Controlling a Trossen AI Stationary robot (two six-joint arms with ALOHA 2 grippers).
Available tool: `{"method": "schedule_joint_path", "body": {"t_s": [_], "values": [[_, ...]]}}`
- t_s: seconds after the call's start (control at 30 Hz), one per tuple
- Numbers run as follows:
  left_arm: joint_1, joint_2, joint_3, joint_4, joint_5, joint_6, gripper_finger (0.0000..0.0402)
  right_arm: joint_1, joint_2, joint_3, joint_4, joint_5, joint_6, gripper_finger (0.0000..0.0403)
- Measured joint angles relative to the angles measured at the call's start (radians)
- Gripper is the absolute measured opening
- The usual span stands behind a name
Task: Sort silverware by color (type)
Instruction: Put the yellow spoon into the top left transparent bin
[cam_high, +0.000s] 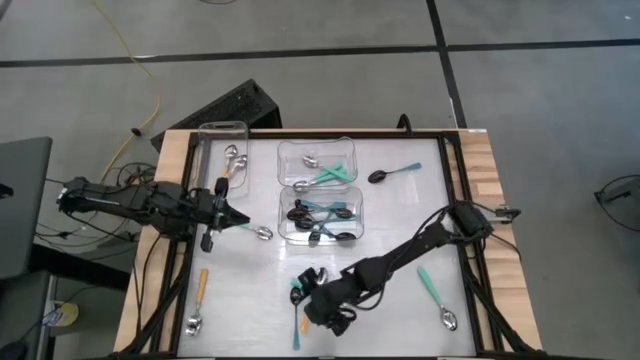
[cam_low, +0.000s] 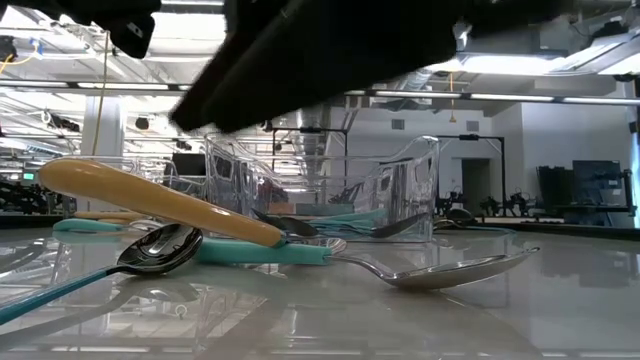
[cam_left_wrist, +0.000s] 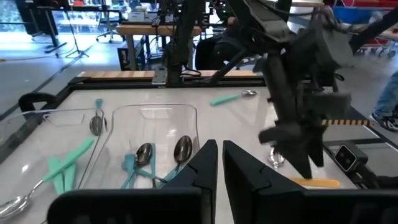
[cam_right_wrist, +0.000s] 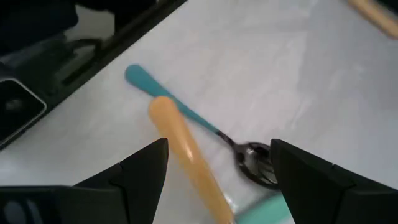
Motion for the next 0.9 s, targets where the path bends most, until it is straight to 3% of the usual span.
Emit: {"method": "schedule_joint_path", "body": {"t_s": [0.2,0.9], "values": [[0.000,0.000,0.000,0.000,0.003,-0.005,0.0010,0.000,0.046,0.066,-0.118,0.000,-0.071,0.0306],[0.000,0.000,0.000,0.000,0.005,-0.010,0.0010,-0.008,0.115,0.066,-0.122,0.018,-0.162,0.0289]]}}
